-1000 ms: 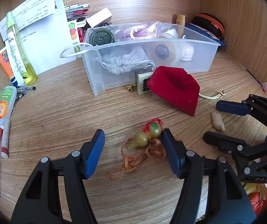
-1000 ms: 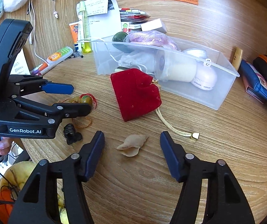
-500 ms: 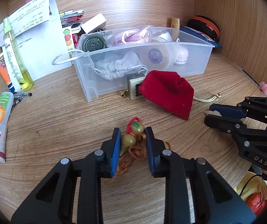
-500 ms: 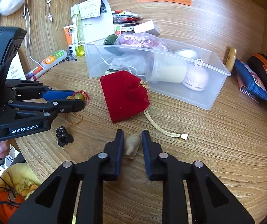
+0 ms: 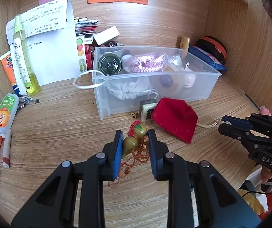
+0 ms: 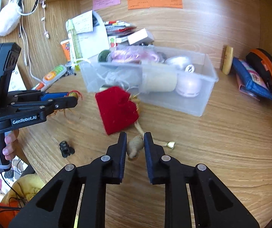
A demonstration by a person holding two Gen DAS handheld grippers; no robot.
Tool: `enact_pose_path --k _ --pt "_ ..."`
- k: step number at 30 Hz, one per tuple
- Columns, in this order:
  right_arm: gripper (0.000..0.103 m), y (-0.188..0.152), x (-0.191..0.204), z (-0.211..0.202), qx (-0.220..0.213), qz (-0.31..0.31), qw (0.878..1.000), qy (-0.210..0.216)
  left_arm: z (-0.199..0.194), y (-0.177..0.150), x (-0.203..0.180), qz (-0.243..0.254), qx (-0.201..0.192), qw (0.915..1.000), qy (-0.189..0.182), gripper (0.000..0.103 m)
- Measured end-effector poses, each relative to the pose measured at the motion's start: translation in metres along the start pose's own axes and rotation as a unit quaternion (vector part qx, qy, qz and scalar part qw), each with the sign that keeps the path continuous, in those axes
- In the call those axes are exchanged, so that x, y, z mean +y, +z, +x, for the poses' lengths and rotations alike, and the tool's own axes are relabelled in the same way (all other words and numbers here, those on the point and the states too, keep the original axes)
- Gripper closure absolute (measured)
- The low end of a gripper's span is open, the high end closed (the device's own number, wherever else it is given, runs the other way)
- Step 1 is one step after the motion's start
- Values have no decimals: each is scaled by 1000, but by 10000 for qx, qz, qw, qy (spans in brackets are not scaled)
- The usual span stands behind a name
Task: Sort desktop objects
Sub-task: 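Grasp the gourd ornament with the left gripper while the right gripper grasps the beige seashell, then carry the gourd ornament and seashell over the clear box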
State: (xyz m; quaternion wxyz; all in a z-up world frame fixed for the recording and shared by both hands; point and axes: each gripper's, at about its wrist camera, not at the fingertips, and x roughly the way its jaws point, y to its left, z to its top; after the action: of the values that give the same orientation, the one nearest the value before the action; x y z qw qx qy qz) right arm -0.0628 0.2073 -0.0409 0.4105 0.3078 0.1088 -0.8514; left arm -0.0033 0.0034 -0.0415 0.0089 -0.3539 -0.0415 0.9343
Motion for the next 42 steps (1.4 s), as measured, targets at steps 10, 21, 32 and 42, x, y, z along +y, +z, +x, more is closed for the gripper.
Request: enact_pose_path --k 10,21,32,42 --pt "86 48 -8 -18 -533 -181 9984 -84 -16 38 -2 29 -397 9991 -128 78" --pt "86 105 -27 -2 -743 -171 9971 11 -15 77 16 -102 -787 9968 -19 78" --pt "86 153 -37 33 -783 -121 9968 -74 2 133 23 -255 -929 9952 -169 78" --pt "86 145 -38 80 -302 -168 9994 73 57 147 21 -418 -749 9962 -159 78"
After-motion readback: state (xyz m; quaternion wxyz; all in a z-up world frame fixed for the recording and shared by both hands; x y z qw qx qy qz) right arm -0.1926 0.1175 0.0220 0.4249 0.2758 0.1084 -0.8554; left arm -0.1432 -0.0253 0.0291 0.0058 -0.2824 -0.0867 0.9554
